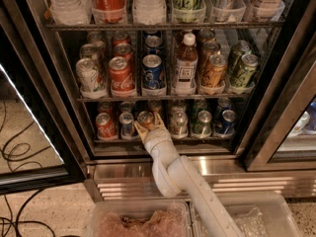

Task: Pick orange can from bottom shelf of fridge

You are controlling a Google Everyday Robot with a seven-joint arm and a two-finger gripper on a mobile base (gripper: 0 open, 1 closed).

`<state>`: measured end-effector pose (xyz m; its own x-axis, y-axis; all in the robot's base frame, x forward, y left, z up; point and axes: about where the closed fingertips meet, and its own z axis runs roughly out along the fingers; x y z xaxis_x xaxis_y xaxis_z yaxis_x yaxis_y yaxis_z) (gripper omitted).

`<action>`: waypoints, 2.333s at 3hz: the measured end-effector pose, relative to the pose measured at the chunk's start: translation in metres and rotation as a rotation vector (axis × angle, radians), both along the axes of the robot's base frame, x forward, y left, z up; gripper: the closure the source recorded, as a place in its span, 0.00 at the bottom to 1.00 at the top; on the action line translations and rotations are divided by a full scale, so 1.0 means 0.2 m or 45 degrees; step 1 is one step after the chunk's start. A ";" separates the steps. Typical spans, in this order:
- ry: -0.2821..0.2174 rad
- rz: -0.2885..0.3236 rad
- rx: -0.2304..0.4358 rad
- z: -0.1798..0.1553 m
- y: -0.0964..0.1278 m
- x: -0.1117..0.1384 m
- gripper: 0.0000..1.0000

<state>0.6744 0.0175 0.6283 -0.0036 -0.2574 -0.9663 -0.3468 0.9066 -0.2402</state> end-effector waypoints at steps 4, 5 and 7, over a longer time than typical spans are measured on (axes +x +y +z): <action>0.000 0.000 0.000 0.00 0.00 0.00 1.00; 0.002 -0.008 0.019 0.02 -0.02 -0.01 1.00; -0.054 -0.032 0.030 0.13 -0.08 -0.09 1.00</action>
Offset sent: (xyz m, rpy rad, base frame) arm 0.0000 0.0000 0.0000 0.0000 0.0000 0.0000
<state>0.6561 0.0016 0.6546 0.0314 -0.2348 -0.9715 -0.3139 0.9205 -0.2327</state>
